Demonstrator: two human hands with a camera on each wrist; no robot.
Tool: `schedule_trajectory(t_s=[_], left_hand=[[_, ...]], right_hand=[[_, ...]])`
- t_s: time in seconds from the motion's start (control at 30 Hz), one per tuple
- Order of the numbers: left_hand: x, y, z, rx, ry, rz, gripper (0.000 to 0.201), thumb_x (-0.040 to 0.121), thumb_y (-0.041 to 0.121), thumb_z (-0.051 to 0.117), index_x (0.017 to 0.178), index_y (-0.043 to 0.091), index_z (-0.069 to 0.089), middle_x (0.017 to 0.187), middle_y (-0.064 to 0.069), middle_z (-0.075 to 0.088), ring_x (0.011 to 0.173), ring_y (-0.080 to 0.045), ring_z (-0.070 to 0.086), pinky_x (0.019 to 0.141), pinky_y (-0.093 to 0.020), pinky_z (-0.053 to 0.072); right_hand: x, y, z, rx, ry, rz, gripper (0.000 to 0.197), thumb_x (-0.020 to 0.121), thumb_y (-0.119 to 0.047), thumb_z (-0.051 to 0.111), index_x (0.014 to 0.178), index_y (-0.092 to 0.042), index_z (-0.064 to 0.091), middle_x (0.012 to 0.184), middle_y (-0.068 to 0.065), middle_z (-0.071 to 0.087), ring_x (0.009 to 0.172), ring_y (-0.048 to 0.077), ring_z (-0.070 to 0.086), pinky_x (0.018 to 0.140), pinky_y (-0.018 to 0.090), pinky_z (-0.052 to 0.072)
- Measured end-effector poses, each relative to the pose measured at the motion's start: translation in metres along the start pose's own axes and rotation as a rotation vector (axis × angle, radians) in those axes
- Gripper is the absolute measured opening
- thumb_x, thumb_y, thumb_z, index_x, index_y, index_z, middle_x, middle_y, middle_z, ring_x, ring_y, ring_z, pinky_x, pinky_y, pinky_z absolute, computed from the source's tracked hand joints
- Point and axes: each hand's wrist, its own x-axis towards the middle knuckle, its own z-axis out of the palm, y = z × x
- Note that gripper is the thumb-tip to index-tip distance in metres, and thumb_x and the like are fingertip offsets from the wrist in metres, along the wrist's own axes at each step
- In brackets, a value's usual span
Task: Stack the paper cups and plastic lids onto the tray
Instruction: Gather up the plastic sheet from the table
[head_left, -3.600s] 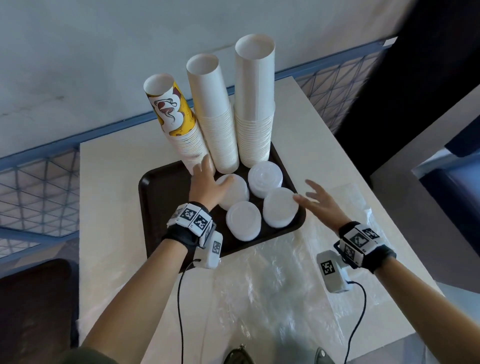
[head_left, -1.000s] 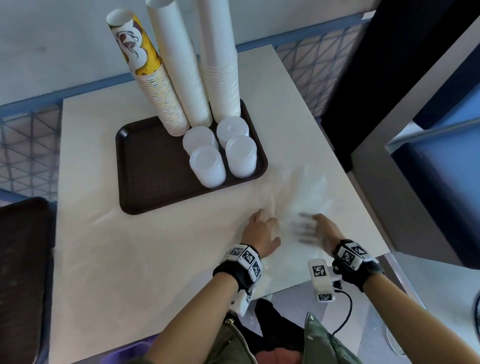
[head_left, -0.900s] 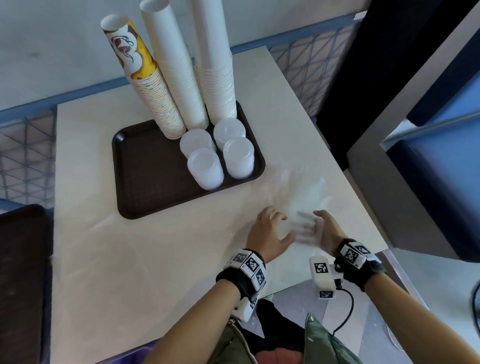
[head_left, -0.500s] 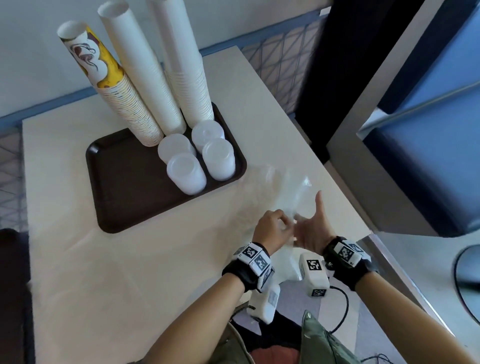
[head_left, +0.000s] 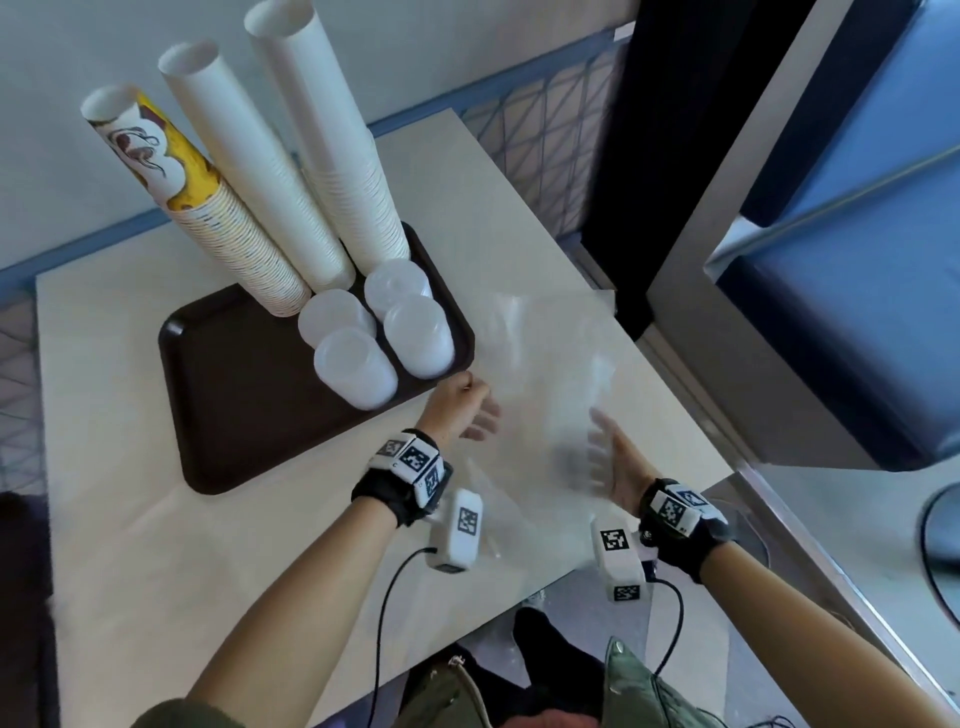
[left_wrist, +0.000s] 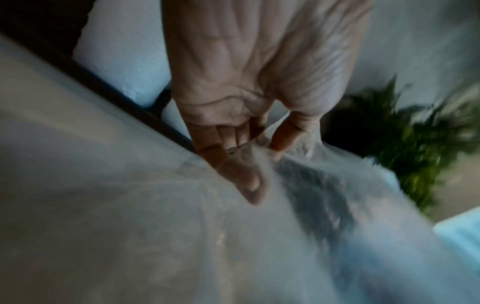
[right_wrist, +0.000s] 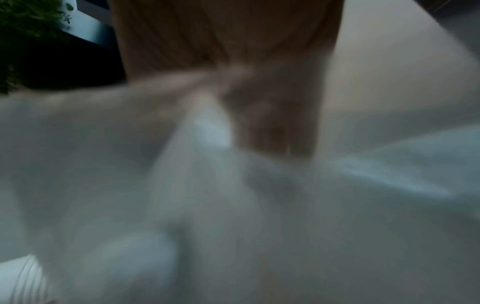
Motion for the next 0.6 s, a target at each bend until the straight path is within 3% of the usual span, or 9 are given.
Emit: schedule_trajectory(t_s=[0.1,0.17,0.23,0.3,0.4,0.43,0.47,0.53,0.6], left_hand=[[0.018,-0.020,0.000,0.266,0.096,0.001,0.020,0.091,0.014,0.042,0.072,0.018,0.042,0.079,-0.010,0.063,0.054,-0.021,0.060,0.046,-0.024,0.049],[0.025,-0.031,0.002,0.425,0.157,-0.011,0.022,0.085,0.018,0.047,0.065,0.020,0.039,0.078,-0.012,0.061,0.064,-0.029,0.064,0.060,-0.033,0.054],[0.031,-0.040,0.008,0.597,0.236,0.001,0.025,0.082,0.018,0.050,0.062,0.017,0.036,0.081,-0.016,0.056,0.083,-0.036,0.061,0.071,-0.038,0.050],[0.032,-0.045,0.015,0.687,0.300,0.039,0.017,0.083,0.015,0.051,0.070,0.007,0.045,0.096,-0.019,0.053,0.100,-0.036,0.052,0.078,-0.038,0.045],[0.031,-0.053,0.028,0.726,0.372,0.046,0.019,0.086,0.014,0.050,0.095,-0.002,0.057,0.118,-0.018,0.045,0.112,-0.033,0.043,0.087,-0.037,0.041],[0.030,-0.055,0.033,0.705,0.373,0.063,0.021,0.087,0.013,0.050,0.099,-0.002,0.058,0.120,-0.018,0.045,0.112,-0.034,0.044,0.088,-0.036,0.040],[0.028,-0.056,0.038,0.674,0.351,0.088,0.022,0.087,0.012,0.050,0.100,-0.003,0.058,0.119,-0.019,0.046,0.109,-0.035,0.047,0.087,-0.036,0.040],[0.024,-0.056,0.045,0.596,0.265,0.137,0.023,0.086,0.013,0.053,0.102,-0.003,0.057,0.113,-0.020,0.052,0.103,-0.036,0.053,0.087,-0.037,0.042],[0.016,-0.054,0.044,0.510,0.192,0.137,0.028,0.086,0.013,0.056,0.110,0.000,0.055,0.110,-0.020,0.059,0.101,-0.036,0.057,0.087,-0.037,0.044]], right_hand=[[0.002,-0.003,0.003,-0.063,-0.013,0.013,0.052,0.088,-0.057,0.039,0.114,-0.014,0.050,0.096,0.006,0.064,0.087,0.024,0.061,0.073,0.034,0.050],[0.005,-0.006,0.004,-0.035,-0.007,0.019,0.066,0.087,-0.064,0.033,0.123,-0.011,0.048,0.103,0.009,0.064,0.094,0.026,0.061,0.077,0.037,0.050],[0.007,-0.009,0.005,-0.022,0.011,0.029,0.079,0.084,-0.071,0.027,0.126,-0.008,0.050,0.112,0.013,0.064,0.102,0.029,0.061,0.086,0.041,0.049],[0.010,-0.009,0.007,-0.039,0.045,0.021,0.090,0.076,-0.078,0.032,0.131,-0.008,0.047,0.120,0.014,0.062,0.108,0.030,0.060,0.095,0.044,0.046],[0.016,-0.006,0.012,-0.074,0.067,0.022,0.120,0.046,-0.086,0.058,0.135,-0.006,0.042,0.127,0.021,0.058,0.114,0.037,0.057,0.103,0.053,0.041],[0.018,-0.005,0.014,-0.084,0.060,0.010,0.119,0.043,-0.081,0.066,0.130,-0.003,0.047,0.120,0.023,0.061,0.110,0.039,0.059,0.103,0.053,0.041],[0.015,-0.007,0.018,-0.101,0.065,-0.005,0.105,0.047,-0.075,0.071,0.120,-0.001,0.055,0.109,0.022,0.066,0.103,0.036,0.062,0.102,0.048,0.043],[0.011,-0.009,0.024,-0.138,0.098,-0.043,0.058,0.070,-0.052,0.072,0.095,-0.002,0.056,0.095,0.013,0.064,0.088,0.024,0.061,0.096,0.036,0.043],[0.015,-0.007,0.026,-0.144,0.149,-0.090,0.028,0.082,-0.029,0.068,0.089,-0.008,0.051,0.089,0.007,0.057,0.083,0.021,0.056,0.088,0.034,0.044]])
